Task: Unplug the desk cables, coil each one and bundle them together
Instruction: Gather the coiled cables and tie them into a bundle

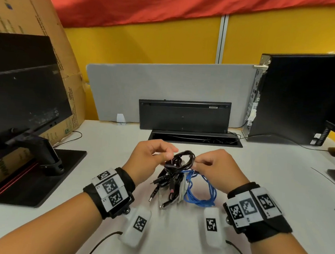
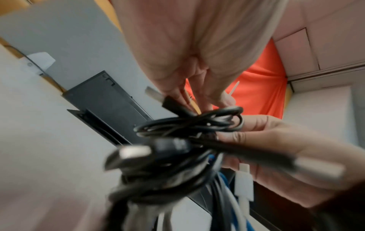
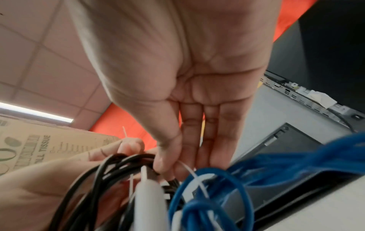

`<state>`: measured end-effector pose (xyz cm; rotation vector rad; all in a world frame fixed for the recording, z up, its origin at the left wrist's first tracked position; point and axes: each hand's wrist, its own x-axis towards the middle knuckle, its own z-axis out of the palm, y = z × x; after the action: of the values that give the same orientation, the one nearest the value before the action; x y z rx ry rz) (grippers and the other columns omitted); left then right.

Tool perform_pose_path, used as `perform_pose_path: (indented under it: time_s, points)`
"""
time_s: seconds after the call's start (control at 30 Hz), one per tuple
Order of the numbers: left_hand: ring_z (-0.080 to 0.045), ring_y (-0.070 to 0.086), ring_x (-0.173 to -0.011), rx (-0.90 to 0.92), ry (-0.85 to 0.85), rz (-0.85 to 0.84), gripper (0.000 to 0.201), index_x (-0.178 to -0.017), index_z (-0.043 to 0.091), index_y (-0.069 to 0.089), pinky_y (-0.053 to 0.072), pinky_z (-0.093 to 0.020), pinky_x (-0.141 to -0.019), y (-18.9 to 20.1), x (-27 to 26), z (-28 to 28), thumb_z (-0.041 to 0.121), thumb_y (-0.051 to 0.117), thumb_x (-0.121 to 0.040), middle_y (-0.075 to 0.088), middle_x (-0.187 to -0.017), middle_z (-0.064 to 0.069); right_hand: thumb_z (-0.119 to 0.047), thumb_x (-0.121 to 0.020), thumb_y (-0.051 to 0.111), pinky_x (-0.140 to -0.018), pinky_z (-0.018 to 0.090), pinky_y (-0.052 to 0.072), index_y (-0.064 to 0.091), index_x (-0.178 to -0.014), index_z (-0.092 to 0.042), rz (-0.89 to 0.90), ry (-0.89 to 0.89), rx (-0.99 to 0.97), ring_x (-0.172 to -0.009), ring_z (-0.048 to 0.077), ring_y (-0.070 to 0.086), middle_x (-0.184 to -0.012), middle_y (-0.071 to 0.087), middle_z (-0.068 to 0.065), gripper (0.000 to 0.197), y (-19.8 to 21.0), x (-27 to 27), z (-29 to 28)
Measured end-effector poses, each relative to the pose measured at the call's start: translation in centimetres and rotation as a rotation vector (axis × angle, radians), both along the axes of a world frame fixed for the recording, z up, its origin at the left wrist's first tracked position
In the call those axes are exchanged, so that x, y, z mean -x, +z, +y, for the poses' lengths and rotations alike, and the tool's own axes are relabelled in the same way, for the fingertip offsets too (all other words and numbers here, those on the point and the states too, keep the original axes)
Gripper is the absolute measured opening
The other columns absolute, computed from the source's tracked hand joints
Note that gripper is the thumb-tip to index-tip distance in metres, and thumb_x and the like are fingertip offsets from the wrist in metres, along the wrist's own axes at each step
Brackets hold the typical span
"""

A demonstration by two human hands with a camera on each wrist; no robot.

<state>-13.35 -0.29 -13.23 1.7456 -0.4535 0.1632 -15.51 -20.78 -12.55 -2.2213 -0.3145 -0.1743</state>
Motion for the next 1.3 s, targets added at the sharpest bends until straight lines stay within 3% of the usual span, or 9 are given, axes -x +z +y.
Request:
perform_pose_path:
  time_s: [0.13, 0.2, 0.37, 0.57, 0.67, 0.77, 0.97, 1.13, 1.3]
  points:
    - [-0.008, 0.066, -0.103, -0.133, -0.081, -0.069, 0.02, -0.074, 0.01, 0.067, 0.052, -0.023, -0.09, 0.0, 0.0, -0.8, -0.005, 0.062, -0.086, 0.073, -0.108, 0.005, -0.019, -0.085, 0.069, -0.057, 0.012, 0.033, 0.076, -0.072, -0.023, -0.078, 0.032, 0.234, -0.06, 0.003, 0.053, -0.062, 0.062, -0.011, 0.015, 1.2, -0.4, 1.4]
    - [-0.014, 0.069, -0.1, -0.102, -0.113, -0.045, 0.02, -0.076, 0.009, 0.065, 0.052, -0.026, -0.09, 0.0, 0.0, -0.9, -0.006, 0.06, -0.087, 0.075, -0.103, 0.0, -0.02, -0.084, 0.07, -0.06, 0.016, 0.037, 0.078, -0.078, -0.021, -0.071, 0.042, 0.252, -0.062, 0.003, 0.055, -0.065, 0.065, -0.009, 0.01, 1.3, -0.6, 1.4]
    - [-0.016, 0.072, -0.085, -0.085, -0.074, 0.004, 0.014, -0.081, 0.005, 0.062, 0.052, -0.022, -0.082, -0.1, -0.3, -0.2, -0.005, 0.058, -0.09, 0.076, -0.086, -0.008, -0.014, -0.084, 0.072, -0.057, 0.011, 0.046, 0.078, -0.078, -0.021, -0.033, 0.013, -0.111, -0.057, -0.002, 0.062, -0.071, 0.073, -0.009, 0.011, 0.2, -1.0, 0.0]
    - [-0.016, 0.073, -0.082, -0.127, -0.068, 0.028, 0.017, -0.079, 0.006, 0.061, 0.053, -0.02, -0.077, 0.2, -0.6, -0.2, -0.006, 0.056, -0.09, 0.075, -0.081, -0.011, -0.007, -0.084, 0.071, -0.064, 0.022, 0.053, 0.079, -0.077, -0.011, 0.054, -0.001, -0.696, -0.062, 0.018, 0.062, -0.073, 0.071, 0.016, 0.011, -1.1, -1.2, 0.5]
    - [-0.015, 0.072, -0.08, -0.231, -0.066, -0.015, 0.023, -0.075, 0.013, 0.064, 0.055, -0.025, -0.081, 0.4, -0.6, -0.9, -0.004, 0.058, -0.089, 0.074, -0.077, -0.005, -0.011, -0.083, 0.072, -0.066, 0.025, 0.054, 0.078, -0.077, -0.011, 0.046, 0.022, -0.745, -0.061, 0.018, 0.061, -0.076, 0.069, 0.024, 0.009, -1.1, -1.2, 1.0]
    - [-0.017, 0.069, -0.075, -0.176, -0.019, 0.008, 0.024, -0.071, 0.018, 0.069, 0.056, -0.033, -0.083, 0.9, -0.7, -1.2, -0.001, 0.067, -0.085, 0.073, -0.073, -0.003, -0.011, -0.082, 0.072, -0.065, 0.023, 0.055, 0.079, -0.079, -0.015, -0.001, 0.027, -0.752, -0.061, 0.018, 0.063, -0.073, 0.072, 0.016, 0.009, -0.9, -1.2, 0.9]
    - [-0.008, 0.064, -0.07, 0.036, -0.068, 0.146, 0.014, -0.073, 0.011, 0.07, 0.049, -0.014, -0.068, 1.8, -0.7, -1.7, 0.005, 0.069, -0.085, 0.069, -0.071, -0.001, -0.011, -0.082, 0.073, -0.065, 0.021, 0.052, 0.079, -0.08, -0.022, -0.031, 0.033, -0.765, -0.063, 0.016, 0.063, -0.076, 0.074, 0.01, 0.013, -0.8, -1.2, 0.2]
    - [-0.007, 0.056, -0.066, 0.055, -0.149, 0.213, 0.017, -0.074, 0.007, 0.066, 0.044, -0.013, -0.06, 1.5, -0.6, -2.1, 0.015, 0.065, -0.089, 0.064, -0.074, 0.002, -0.016, -0.08, 0.075, -0.064, 0.022, 0.051, 0.079, -0.082, -0.015, 0.007, 0.057, -0.805, -0.063, 0.016, 0.059, -0.075, 0.073, 0.008, 0.005, -1.2, -1.0, 0.1]
    - [-0.005, 0.059, -0.069, 0.069, -0.211, 0.207, 0.018, -0.073, 0.008, 0.067, 0.045, -0.01, -0.063, 1.6, -0.2, -2.1, 0.008, 0.061, -0.09, 0.063, -0.073, -0.002, -0.029, -0.068, 0.076, -0.066, 0.026, 0.05, 0.079, -0.083, -0.018, 0.003, 0.098, -0.828, -0.069, 0.02, 0.058, -0.081, 0.073, 0.01, 0.02, -1.2, -0.9, -0.3]
